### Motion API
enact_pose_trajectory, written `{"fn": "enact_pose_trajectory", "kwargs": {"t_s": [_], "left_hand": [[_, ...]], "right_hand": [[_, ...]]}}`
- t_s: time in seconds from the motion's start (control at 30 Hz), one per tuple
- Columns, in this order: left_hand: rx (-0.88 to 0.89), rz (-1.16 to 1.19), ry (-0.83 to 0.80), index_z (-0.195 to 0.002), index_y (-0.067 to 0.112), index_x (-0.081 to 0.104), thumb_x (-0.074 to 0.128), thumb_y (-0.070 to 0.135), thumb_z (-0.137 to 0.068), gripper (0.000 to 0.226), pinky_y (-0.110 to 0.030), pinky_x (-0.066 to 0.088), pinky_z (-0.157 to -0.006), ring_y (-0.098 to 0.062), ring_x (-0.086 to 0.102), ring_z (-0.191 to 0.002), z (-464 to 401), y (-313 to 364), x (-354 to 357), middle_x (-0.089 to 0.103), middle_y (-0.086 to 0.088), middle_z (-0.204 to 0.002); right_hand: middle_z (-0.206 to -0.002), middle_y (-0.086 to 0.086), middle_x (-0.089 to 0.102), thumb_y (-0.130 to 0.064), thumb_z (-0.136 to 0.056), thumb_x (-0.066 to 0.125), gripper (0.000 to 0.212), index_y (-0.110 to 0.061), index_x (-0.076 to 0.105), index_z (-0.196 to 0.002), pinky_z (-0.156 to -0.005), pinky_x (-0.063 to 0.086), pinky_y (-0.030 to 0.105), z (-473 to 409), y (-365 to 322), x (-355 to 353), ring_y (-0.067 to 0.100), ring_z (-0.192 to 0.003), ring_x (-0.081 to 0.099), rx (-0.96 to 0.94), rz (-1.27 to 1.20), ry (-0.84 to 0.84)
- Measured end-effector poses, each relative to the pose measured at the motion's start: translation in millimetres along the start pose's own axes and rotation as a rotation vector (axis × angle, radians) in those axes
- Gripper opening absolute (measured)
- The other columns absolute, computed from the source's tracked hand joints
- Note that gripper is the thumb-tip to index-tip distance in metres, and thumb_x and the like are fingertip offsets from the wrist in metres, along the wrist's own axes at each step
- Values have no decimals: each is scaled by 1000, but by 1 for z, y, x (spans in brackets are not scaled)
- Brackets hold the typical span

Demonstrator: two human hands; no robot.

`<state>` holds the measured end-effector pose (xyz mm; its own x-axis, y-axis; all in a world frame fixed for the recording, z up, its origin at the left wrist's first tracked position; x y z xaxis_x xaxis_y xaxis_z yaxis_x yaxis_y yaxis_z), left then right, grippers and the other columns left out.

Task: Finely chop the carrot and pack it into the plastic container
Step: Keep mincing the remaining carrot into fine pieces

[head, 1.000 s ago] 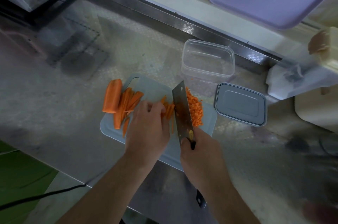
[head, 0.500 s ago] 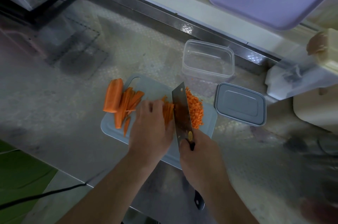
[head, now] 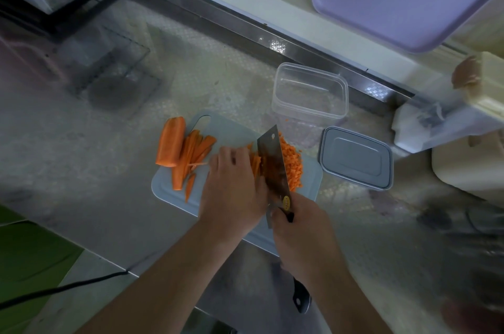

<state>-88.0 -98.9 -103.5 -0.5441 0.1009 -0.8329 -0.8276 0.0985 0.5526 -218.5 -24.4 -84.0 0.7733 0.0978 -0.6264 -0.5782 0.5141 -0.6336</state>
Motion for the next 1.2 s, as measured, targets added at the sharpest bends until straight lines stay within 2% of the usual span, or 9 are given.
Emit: {"fn": "enact_pose_trajectory", "kwargs": {"t_s": [0.13, 0.3, 0.43, 0.63, 0.77, 0.9, 1.0, 1.1, 1.2], "left_hand": [[7, -36, -20, -118, 17, 51, 48, 46, -91, 40, -29, 36, -91, -23, 45, -110, 0, -1, 4, 48, -3, -116], [-21, -26, 21, -124, 12, 51, 66, 44, -91, 48, -39, 45, -94, -28, 45, -114, 5, 6, 0, 48, -9, -122], [-44, -12, -4, -122, 12, 50, 65, 27, -88, 40, -39, 44, -96, -28, 45, -113, 4, 10, 0, 48, -10, -121], [40, 36, -37, -132, 12, 49, 69, 14, -87, 49, -39, 48, -103, -26, 49, -120, 2, 2, -8, 53, -7, -126], [83, 28, -37, -127, 13, 55, 69, 11, -89, 41, -39, 49, -97, -25, 52, -114, 2, 1, -9, 57, -6, -119], [147, 18, -30, -120, 14, 60, 68, 4, -88, 35, -35, 48, -90, -24, 55, -107, 1, -1, -13, 61, -4, -111], [215, 3, -67, -121, 19, 61, 66, 3, -88, 37, -42, 51, -94, -23, 55, -112, -7, -11, -19, 63, 0, -115], [283, 36, -106, -125, 23, 65, 68, 4, -91, 38, -33, 48, -97, -17, 53, -117, -10, -16, -24, 63, 5, -119], [316, 58, -56, -122, 21, 69, 71, 8, -90, 34, -33, 50, -98, -16, 56, -114, -6, -20, -25, 65, 5, -117]], "right_hand": [[-52, -8, 46, -23, -92, 48, 18, -22, 54, -74, -48, 55, 50, 2, 8, -4, 18, -51, 45, 82, -52, -15], [-52, -8, 48, -25, -92, 49, 19, -24, 53, -73, -51, 55, 47, 3, 9, -14, 19, -52, 49, 67, -19, 2], [-49, -8, 45, -22, -92, 51, 22, -21, 49, -70, -47, 38, 33, 4, 8, -14, 13, -47, 42, 18, -1, 5], [-51, -11, 48, -26, -93, 53, 27, -24, 51, -66, -48, 39, 32, 5, 10, -13, 13, -49, 43, 47, -59, 19], [-54, -6, 48, -25, -93, 51, 26, -23, 49, -67, -45, 45, 36, 5, 8, -14, 14, -49, 46, 58, -13, 43], [-57, -1, 47, -22, -94, 50, 24, -18, 44, -71, -44, 32, 26, 4, 1, -17, 8, -46, 41, -2, 105, 86], [-61, 3, 51, -23, -94, 50, 21, -16, 47, -75, -46, 31, 26, 1, -1, -20, 9, -47, 41, -12, 129, 94], [-60, 2, 51, -26, -95, 51, 22, -15, 49, -77, -46, 32, 27, -2, -1, -21, 10, -46, 41, -11, 161, 102], [-63, 1, 55, -29, -97, 48, 22, -18, 49, -78, -51, 44, 38, -2, -4, -22, 18, -53, 53, -24, 212, 115]]}}
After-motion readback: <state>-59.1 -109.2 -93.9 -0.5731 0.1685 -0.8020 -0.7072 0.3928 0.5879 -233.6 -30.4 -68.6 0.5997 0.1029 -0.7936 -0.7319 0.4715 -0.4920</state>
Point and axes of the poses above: each hand's wrist, its own z-axis away from the middle knuckle, its own x-axis out of the palm, y = z × x, the point moved 7 cm from there along -z, towards the middle knuckle
